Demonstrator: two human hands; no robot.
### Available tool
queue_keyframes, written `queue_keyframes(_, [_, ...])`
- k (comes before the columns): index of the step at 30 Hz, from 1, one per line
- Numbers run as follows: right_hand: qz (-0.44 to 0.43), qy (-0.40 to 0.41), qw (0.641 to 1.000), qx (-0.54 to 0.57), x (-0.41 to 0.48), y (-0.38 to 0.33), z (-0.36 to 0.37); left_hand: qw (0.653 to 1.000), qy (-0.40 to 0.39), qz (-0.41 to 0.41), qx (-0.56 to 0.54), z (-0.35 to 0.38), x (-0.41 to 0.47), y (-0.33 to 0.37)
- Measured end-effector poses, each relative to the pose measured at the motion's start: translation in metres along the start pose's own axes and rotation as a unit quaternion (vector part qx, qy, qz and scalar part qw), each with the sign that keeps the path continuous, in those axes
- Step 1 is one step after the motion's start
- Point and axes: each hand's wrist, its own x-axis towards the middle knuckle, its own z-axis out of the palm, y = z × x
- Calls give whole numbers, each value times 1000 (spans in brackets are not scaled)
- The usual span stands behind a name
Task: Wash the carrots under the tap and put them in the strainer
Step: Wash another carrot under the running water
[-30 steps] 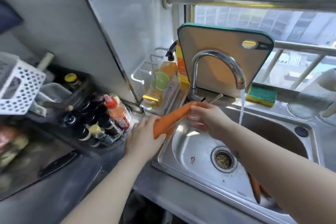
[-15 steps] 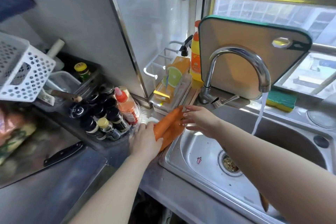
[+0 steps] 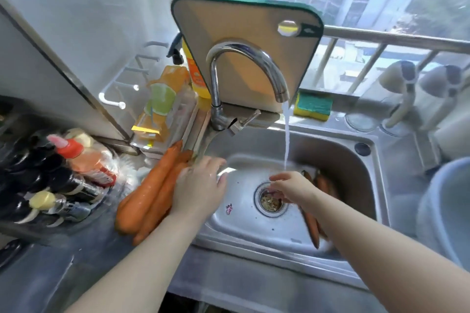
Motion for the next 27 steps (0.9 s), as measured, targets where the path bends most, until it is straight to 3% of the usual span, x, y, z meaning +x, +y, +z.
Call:
queue_keyframes(4, [52, 104, 984, -136, 5, 56, -35, 986, -164, -16, -34, 54, 18, 43])
queue_keyframes(8, [90, 84, 967, -222, 11, 86, -41, 958, -277, -33, -61, 94, 23, 61])
queue_keyframes(11, [45, 47, 947, -316, 31, 105, -31, 952, -289, -48, -92, 104, 26, 62])
queue_keyframes(16, [48, 151, 940, -304, 81, 112, -24, 950, -279, -73, -120, 107, 33, 49])
queue_keyframes(21, [48, 184, 912, -363, 118, 122, -13, 949, -266, -98, -139, 112, 40, 35])
queue_keyframes(27, [-28, 231, 869, -436, 124, 127, 1, 946, -258, -106, -165, 113, 44, 37])
